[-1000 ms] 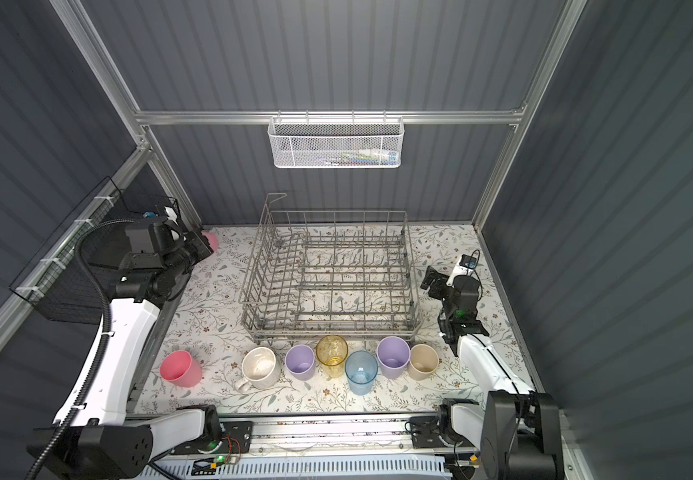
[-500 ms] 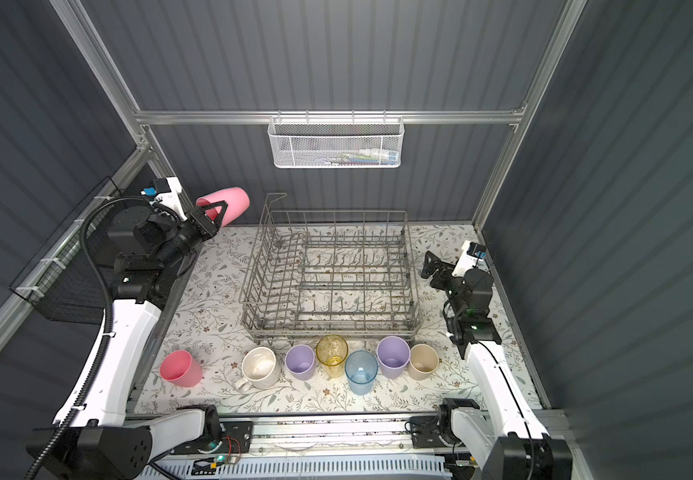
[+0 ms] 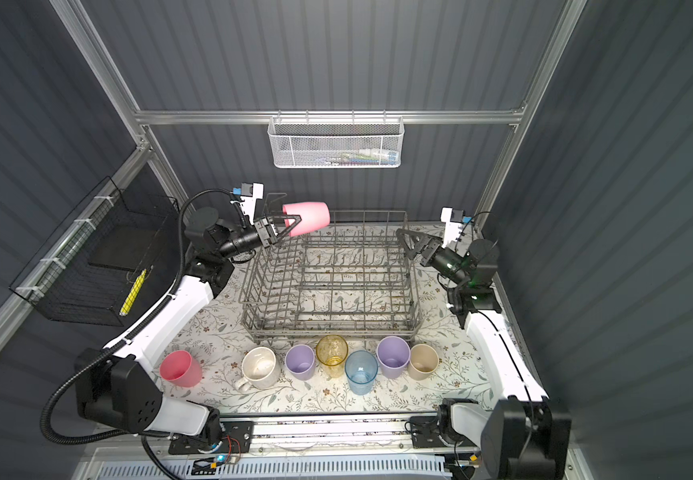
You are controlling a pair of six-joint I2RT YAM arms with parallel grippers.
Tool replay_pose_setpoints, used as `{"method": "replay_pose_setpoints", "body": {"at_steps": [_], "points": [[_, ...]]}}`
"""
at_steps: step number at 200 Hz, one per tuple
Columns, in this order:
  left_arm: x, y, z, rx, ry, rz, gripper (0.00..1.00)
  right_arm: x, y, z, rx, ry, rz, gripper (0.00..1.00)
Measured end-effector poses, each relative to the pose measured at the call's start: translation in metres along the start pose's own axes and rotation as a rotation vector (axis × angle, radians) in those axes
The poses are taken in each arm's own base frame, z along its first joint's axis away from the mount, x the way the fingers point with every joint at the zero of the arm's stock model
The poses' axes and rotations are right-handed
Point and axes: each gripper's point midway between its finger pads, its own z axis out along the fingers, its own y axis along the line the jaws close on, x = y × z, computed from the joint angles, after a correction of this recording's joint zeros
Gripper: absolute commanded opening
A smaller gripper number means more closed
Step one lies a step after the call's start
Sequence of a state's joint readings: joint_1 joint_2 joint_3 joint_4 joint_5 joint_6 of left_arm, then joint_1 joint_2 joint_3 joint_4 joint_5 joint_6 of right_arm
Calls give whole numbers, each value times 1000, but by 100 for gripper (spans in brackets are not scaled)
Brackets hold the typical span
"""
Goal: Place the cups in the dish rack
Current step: 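Lift the pink cup with the left gripper while the right gripper rises toward it, then grasp the pink cup's base with the right gripper and open the left gripper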
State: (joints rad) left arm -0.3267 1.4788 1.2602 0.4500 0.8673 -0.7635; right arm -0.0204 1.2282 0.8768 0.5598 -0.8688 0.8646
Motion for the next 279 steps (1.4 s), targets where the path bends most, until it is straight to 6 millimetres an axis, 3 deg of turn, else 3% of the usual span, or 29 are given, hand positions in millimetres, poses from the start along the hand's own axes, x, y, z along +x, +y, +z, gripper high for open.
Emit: {"method": "replay_pose_setpoints", "body": {"at_steps": [28, 59, 136, 206, 279], "points": [[26, -21, 21, 100, 81, 6, 0, 17, -1, 22, -135, 79, 145, 99], [41, -42, 31, 180, 127, 37, 0, 35, 10, 37, -248, 156, 225, 99], [63, -10, 46, 163, 171, -15, 0, 46, 36, 41, -406, 212, 269, 99], [66, -22, 53, 198, 175, 3, 0, 58, 42, 43, -430, 257, 269, 99], [75, -35, 65, 238, 200, 8, 0, 76, 50, 59, -453, 324, 286, 96]]}}
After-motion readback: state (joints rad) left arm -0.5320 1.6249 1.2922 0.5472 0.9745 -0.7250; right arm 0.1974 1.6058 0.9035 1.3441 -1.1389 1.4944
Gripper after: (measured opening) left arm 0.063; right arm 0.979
